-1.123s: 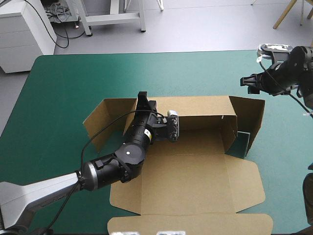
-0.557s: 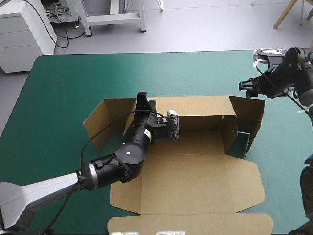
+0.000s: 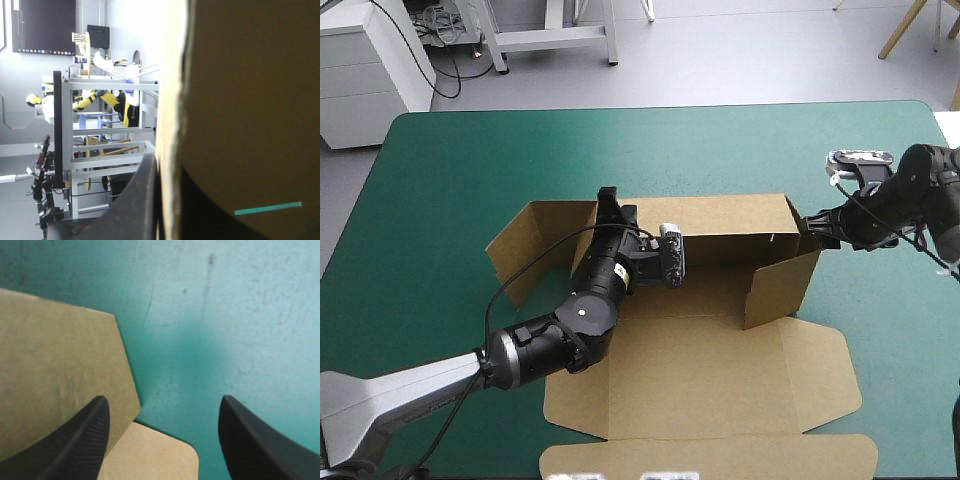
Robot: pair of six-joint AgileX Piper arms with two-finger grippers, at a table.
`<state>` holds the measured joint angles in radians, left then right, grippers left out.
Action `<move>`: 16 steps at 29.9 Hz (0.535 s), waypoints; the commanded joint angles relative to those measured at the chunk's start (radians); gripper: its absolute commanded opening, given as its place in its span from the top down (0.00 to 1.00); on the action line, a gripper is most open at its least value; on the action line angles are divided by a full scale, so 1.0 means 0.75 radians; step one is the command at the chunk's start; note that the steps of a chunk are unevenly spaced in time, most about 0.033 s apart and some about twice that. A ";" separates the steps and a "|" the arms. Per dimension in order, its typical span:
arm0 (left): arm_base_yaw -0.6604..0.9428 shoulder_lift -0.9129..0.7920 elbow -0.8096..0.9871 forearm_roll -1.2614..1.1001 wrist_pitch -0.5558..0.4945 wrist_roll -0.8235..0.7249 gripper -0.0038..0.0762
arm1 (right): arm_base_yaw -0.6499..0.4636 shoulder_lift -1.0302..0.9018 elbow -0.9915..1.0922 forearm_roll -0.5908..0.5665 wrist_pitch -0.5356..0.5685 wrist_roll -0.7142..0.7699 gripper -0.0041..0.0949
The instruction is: Fold the box
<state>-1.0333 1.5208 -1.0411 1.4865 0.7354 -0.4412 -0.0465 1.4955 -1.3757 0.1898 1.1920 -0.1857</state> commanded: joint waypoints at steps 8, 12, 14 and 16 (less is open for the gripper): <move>-0.003 -0.046 -0.023 -0.006 0.029 0.181 0.96 | 0.001 -0.333 0.364 0.226 -0.389 -0.271 0.38; -0.003 -0.046 -0.023 -0.006 0.029 0.184 0.96 | 0.001 -0.383 0.489 0.356 -0.445 -0.457 0.38; -0.003 -0.046 -0.023 -0.006 0.029 0.241 0.96 | 0.001 -0.396 0.531 0.420 -0.450 -0.565 0.38; -0.003 -0.046 -0.023 -0.006 0.029 0.309 0.96 | 0.001 -0.406 0.555 0.460 -0.457 -0.641 0.38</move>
<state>-1.0333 1.5208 -1.0411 1.4791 0.7343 -0.2639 -0.0465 1.2291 -0.9619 0.4444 0.8846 -0.5594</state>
